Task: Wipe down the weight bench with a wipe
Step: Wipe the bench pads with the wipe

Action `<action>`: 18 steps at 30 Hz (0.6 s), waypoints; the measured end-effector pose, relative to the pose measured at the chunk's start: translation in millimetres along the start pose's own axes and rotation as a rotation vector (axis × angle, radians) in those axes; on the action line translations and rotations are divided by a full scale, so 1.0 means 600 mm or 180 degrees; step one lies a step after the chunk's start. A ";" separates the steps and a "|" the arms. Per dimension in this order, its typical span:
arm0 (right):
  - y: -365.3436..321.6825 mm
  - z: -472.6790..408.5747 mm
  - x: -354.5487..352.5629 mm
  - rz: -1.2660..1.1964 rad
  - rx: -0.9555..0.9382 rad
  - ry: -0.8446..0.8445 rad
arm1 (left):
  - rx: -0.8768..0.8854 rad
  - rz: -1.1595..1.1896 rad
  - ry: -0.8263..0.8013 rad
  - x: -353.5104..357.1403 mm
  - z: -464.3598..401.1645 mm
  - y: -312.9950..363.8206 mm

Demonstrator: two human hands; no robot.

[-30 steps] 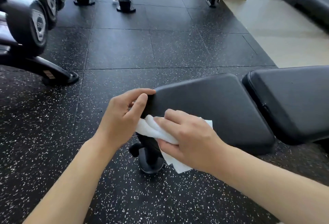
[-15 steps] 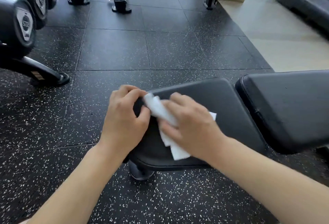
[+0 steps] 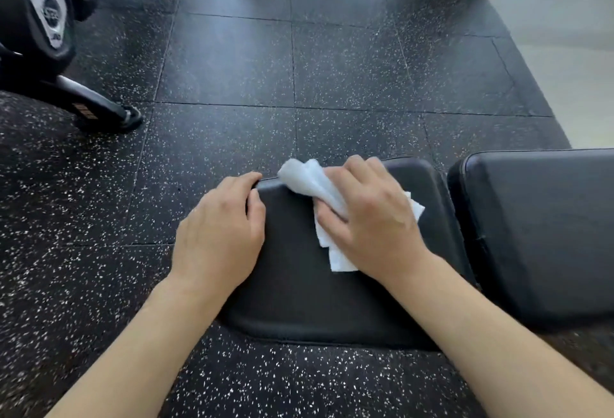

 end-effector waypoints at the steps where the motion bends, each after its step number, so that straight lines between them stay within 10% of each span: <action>1: -0.014 0.008 -0.004 -0.0087 -0.0107 -0.0064 | -0.0216 -0.0040 0.0014 0.001 -0.001 0.002; 10: 0.184 0.000 -0.038 0.0064 0.1093 -0.0729 | -0.0790 -0.0316 -0.0007 0.004 -0.026 0.020; 18: 0.025 -0.075 0.006 0.0132 0.0736 -0.1181 | -0.1057 -0.0279 -0.0108 0.010 -0.025 0.012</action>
Point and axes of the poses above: each hand's wrist, its own z-axis away from the middle knuckle, its own x-axis out of the palm, y = z × x, the point moved 7 cm from there along -z, towards the middle knuckle, and after that the axes turned 12 degrees about z, right-handed, at the moved point
